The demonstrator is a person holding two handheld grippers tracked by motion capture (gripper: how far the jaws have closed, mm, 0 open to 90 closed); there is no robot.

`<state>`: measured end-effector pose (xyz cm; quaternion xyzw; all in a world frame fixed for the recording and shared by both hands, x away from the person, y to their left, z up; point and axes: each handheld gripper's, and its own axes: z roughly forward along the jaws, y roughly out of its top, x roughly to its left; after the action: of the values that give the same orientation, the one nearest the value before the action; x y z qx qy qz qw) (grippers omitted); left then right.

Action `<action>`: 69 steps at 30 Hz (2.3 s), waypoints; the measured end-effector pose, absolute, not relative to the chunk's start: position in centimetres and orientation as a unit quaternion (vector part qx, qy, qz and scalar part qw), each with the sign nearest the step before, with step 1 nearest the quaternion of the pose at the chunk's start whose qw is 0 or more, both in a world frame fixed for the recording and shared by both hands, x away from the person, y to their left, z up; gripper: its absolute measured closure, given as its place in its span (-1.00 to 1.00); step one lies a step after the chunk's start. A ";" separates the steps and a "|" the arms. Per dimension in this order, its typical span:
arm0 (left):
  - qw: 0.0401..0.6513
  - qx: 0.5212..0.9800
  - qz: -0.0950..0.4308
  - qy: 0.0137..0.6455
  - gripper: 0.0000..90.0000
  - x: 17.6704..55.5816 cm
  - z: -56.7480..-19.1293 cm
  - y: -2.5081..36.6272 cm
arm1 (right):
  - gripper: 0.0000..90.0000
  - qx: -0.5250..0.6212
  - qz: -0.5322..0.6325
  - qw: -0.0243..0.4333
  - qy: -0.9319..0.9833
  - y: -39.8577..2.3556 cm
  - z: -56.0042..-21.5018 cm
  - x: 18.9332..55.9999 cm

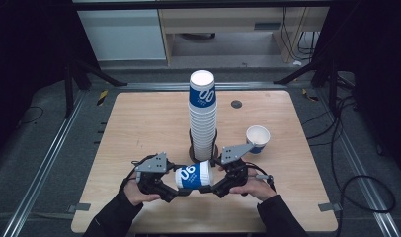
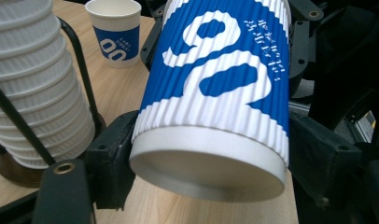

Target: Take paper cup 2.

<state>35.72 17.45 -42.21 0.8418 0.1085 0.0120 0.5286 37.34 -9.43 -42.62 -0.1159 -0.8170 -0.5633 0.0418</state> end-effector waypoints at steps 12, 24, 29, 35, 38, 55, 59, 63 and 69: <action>0.500 0.856 0.043 0.128 -0.65 36.2 -42.1 18.7 | -0.66 -0.126 -0.553 0.010 -0.824 -10.9 -41.5 37.6; 0.441 0.885 0.063 0.133 -0.68 36.5 -43.2 17.8 | -0.67 -0.130 -0.484 -0.017 -0.865 -10.2 -41.1 38.4; 0.423 0.895 0.074 0.120 -0.68 36.2 -43.1 17.3 | -0.67 -0.118 -0.456 -0.013 -0.882 -8.6 -41.4 38.3; 0.402 0.905 0.083 0.111 -0.67 36.0 -43.4 16.9 | -0.67 -0.104 -0.435 0.003 -0.895 -6.6 -42.1 38.4; 0.397 0.908 0.081 0.106 -0.65 36.0 -43.5 16.8 | -0.67 -0.099 -0.431 0.007 -0.897 -6.0 -42.2 38.3; 0.389 0.913 0.083 0.093 -0.42 35.7 -43.6 16.5 | -0.70 -0.089 -0.427 0.005 -0.900 -5.4 -42.2 38.2; 0.399 0.908 0.079 0.098 -0.41 35.8 -43.6 16.7 | -0.75 -0.089 -0.438 -0.004 -0.894 -5.5 -42.2 38.2; 0.402 0.906 0.079 0.106 -0.41 36.0 -43.5 17.1 | -0.81 -0.091 -0.451 -0.009 -0.888 -5.8 -41.9 38.2; 0.419 0.896 0.076 0.124 -0.41 36.6 -43.5 17.9 | -0.84 -0.106 -0.474 -0.026 -0.874 -7.0 -41.1 38.3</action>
<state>36.56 17.92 -43.46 0.8964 0.1237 0.0760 0.4187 38.28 -6.98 -41.11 -0.1058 -0.8738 -0.4740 -0.0261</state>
